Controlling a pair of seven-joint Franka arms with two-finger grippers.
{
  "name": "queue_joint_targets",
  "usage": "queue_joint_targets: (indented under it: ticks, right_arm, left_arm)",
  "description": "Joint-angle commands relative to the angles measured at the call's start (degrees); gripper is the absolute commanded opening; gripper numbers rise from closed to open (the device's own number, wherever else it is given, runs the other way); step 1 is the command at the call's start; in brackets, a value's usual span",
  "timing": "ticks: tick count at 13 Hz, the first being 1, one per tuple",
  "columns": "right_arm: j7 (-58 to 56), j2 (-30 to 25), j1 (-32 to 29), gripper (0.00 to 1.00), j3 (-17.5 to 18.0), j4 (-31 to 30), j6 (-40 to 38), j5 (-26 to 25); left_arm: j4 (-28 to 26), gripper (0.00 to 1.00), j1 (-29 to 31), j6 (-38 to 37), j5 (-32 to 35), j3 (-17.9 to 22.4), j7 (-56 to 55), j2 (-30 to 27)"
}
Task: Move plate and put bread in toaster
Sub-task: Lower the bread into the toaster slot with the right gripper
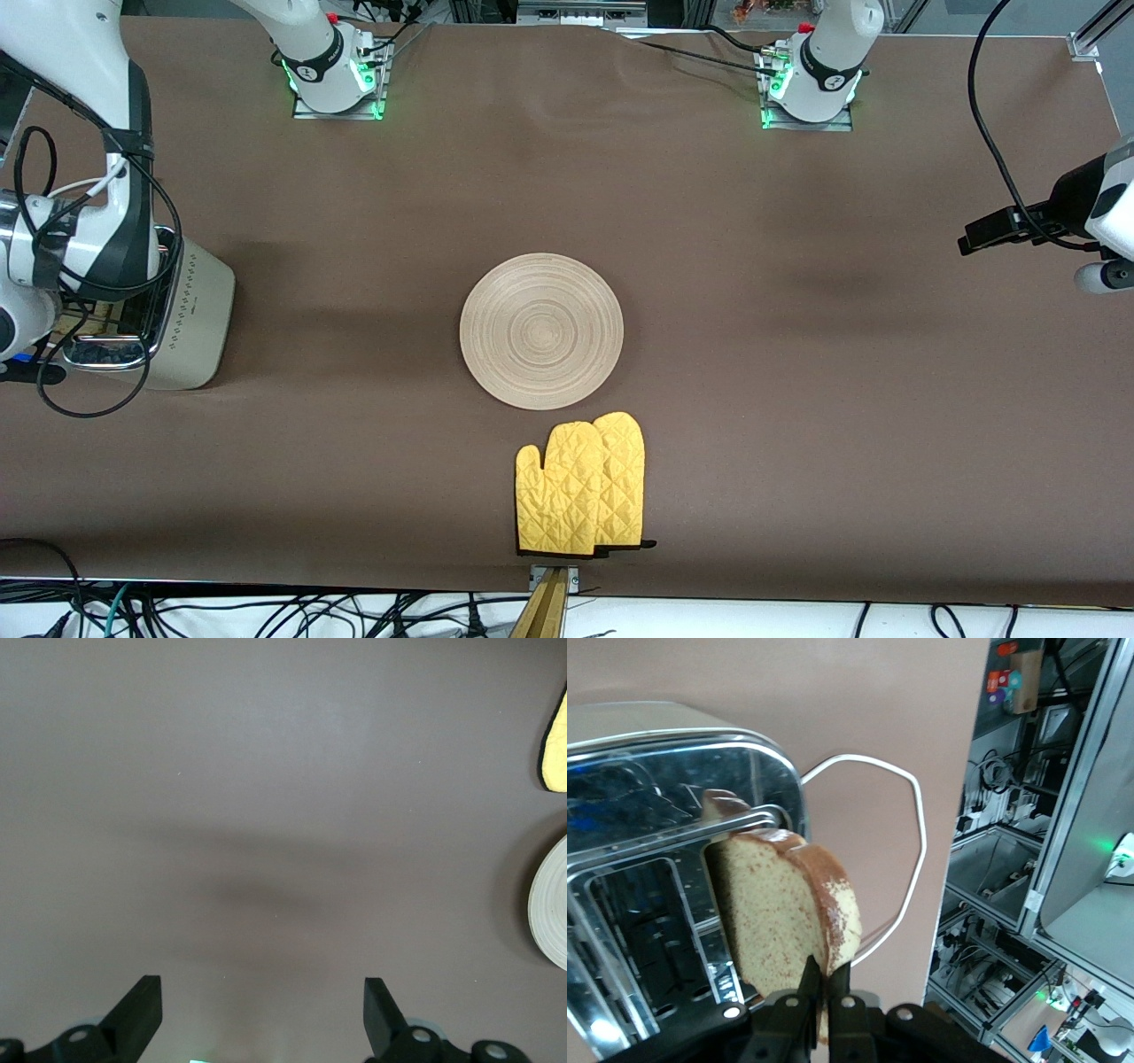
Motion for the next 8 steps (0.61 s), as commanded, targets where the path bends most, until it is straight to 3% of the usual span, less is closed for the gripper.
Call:
queue_joint_targets:
  ticks: [1,5,6,7,8]
  right_arm:
    - [1.3,1.6,0.1,0.00,-0.1,0.6,0.3,3.1]
    - [1.3,2.9,0.1,0.00,-0.1,0.7,0.9,5.6]
    - [1.1,2.9,0.1,0.28,-0.1,0.7,0.9,5.6]
    - [0.4,2.8,-0.3,0.80,-0.3,0.8,1.1,5.7]
    - [-0.3,2.4,-0.9,1.00,-0.4,0.8,1.6,6.3]
  left_arm:
    - [0.0,1.00,0.1,-0.4,-1.3,-0.1,-0.8,-0.1]
    - [0.0,1.00,0.1,-0.5,-1.3,-0.1,-0.8,-0.2]
    - [0.0,1.00,0.1,-0.5,-1.3,-0.1,-0.8,-0.2]
    - [0.0,1.00,0.1,-0.4,-1.3,-0.1,-0.8,-0.2]
    - [0.1,1.00,0.1,-0.4,-1.3,-0.1,-0.8,-0.2]
